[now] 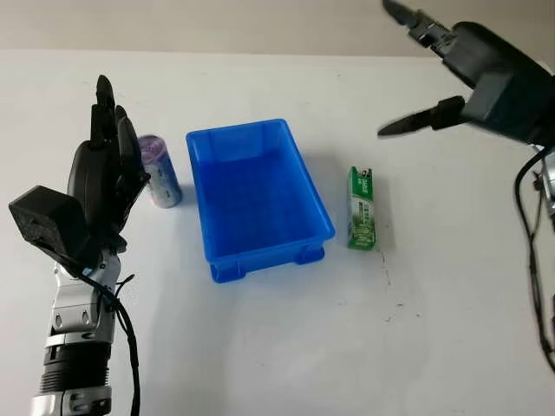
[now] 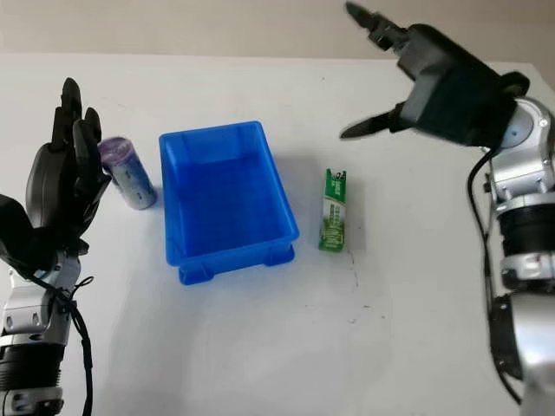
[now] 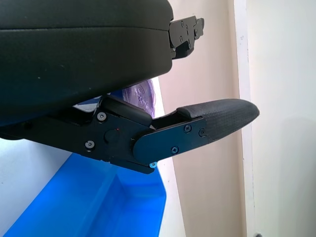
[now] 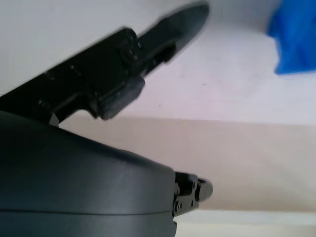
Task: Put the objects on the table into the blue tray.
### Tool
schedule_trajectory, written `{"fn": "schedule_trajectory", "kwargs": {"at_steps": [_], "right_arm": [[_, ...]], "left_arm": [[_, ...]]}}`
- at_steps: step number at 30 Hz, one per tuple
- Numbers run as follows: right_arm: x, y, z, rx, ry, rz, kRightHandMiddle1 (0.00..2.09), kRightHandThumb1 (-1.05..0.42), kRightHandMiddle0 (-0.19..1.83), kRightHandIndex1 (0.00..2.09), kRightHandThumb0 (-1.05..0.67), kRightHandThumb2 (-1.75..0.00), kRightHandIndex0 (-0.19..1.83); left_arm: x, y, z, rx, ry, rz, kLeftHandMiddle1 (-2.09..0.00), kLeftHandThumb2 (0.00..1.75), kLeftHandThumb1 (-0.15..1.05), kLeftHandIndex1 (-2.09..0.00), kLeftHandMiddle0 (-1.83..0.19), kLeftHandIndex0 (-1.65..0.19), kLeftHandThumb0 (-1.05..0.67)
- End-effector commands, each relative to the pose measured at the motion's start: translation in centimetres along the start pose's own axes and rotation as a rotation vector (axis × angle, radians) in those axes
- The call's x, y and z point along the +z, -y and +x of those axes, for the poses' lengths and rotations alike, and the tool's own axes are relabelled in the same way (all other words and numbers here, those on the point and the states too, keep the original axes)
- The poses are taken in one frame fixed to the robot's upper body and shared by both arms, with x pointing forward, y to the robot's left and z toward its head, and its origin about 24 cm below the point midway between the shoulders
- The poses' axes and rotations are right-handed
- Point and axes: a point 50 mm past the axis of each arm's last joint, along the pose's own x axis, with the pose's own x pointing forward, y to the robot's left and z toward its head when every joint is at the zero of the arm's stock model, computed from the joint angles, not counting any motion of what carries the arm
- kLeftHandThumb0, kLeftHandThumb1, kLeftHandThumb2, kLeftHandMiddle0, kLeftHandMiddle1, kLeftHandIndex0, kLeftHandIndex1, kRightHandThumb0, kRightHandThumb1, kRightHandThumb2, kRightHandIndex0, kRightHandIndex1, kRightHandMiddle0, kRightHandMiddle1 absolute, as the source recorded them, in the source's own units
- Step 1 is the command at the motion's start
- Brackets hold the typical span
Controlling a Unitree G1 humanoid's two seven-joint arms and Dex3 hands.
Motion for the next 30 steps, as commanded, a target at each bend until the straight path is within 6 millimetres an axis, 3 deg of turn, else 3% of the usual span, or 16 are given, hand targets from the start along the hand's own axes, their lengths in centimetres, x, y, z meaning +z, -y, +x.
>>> {"fn": "schedule_trajectory", "kwargs": {"at_steps": [1, 6, 16, 21, 26, 30], "right_arm": [[-0.3, 0.6, -0.2, 0.018, 0.036, -0.161, 0.15, -0.74, 0.12, 0.11, -0.91, -0.06, 0.07], [-0.2, -0.8, -0.1, 0.093, 0.151, -0.396, 0.16, -0.76, 0.18, 0.10, -0.86, -0.06, 0.14], [0.4, -2.1, -0.1, 0.244, 0.305, -0.555, 0.12, -0.76, 0.32, 0.09, -0.63, -0.06, 0.34], [0.9, -2.6, -0.3, 0.256, 0.358, -0.553, 0.11, -0.77, 0.39, 0.09, -0.60, -0.06, 0.43], [1.5, -3.6, -0.6, 0.218, 0.403, -0.433, 0.10, -0.74, 0.47, 0.09, -0.60, -0.04, 0.49], [1.9, -4.3, -0.7, 0.223, 0.419, -0.359, 0.09, -0.72, 0.49, 0.08, -0.50, -0.05, 0.50]], "left_arm": [[0.3, 0.0, 0.1, -0.001, 0.010, 0.010, 0.00, 0.69, 1.05, 0.00, 0.19, 0.19, -0.82], [0.2, -0.1, 0.0, 0.000, 0.007, 0.017, 0.00, 0.70, 1.05, 0.00, 0.19, 0.19, -0.81], [0.4, -0.2, -0.1, 0.003, 0.006, 0.018, 0.00, 0.71, 1.05, 0.00, 0.19, 0.19, -0.81], [0.3, -0.1, 0.0, -0.003, 0.004, 0.019, 0.00, 0.70, 1.05, 0.00, 0.19, 0.19, -0.81], [0.4, -0.2, 0.1, -0.003, 0.003, 0.023, 0.00, 0.70, 1.05, 0.00, 0.19, 0.19, -0.82], [0.4, -0.2, 0.2, -0.002, 0.007, 0.026, 0.00, 0.70, 1.05, 0.00, 0.19, 0.19, -0.81]]}}
